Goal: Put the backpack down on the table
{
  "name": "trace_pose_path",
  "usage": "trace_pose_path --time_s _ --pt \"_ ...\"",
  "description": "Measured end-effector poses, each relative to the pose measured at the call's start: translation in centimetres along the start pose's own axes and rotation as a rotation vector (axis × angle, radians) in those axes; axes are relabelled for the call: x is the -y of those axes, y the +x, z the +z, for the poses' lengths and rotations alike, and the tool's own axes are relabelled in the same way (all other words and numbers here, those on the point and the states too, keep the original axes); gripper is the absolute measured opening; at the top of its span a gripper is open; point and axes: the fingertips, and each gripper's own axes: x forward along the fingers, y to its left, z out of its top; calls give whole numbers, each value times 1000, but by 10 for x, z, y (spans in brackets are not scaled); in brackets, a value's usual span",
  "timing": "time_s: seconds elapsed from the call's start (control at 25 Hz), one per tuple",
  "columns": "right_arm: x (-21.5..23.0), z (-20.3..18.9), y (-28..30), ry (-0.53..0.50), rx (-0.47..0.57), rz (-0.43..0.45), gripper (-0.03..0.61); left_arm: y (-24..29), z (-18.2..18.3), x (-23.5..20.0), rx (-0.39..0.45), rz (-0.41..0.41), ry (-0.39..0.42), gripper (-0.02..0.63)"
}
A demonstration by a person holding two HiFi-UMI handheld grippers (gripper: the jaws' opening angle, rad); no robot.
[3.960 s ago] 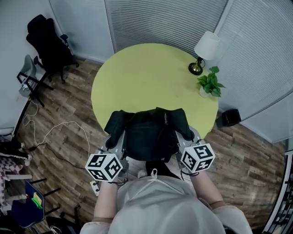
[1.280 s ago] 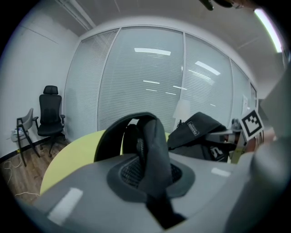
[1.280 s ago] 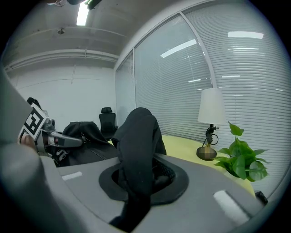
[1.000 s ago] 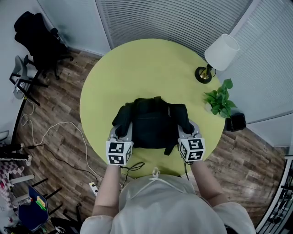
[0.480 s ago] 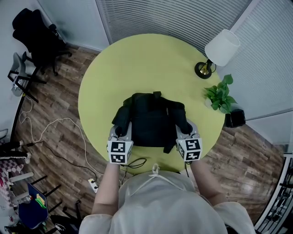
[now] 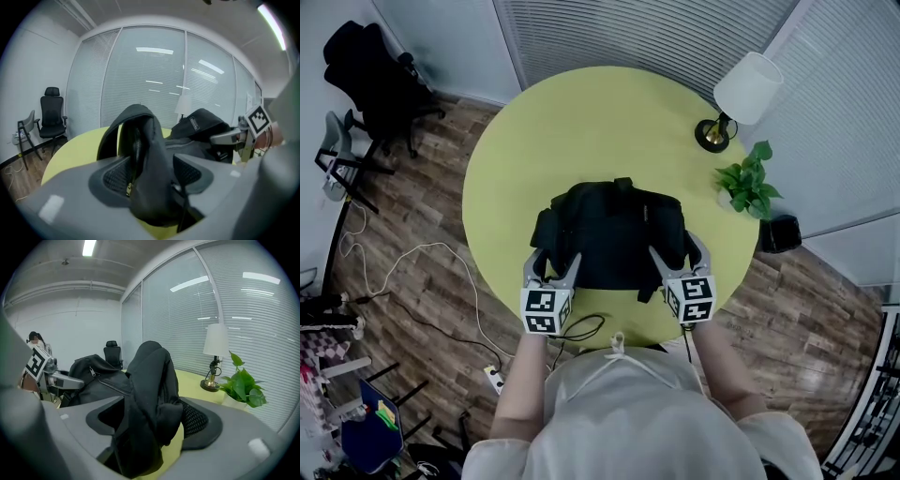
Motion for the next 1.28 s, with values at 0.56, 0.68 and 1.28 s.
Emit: trace_pose_path --time_s 0.56,0.68,1.28 --pt "-32 -10 -87 13 70 -163 246 -86 3 14 114 27 -15 248" --pt "-41 -10 -111 47 93 -195 200 -111 13 17 154 59 -13 170" --pt "-130 32 -195 46 291 -72 -2 -209 58 73 356 -32 24 6"
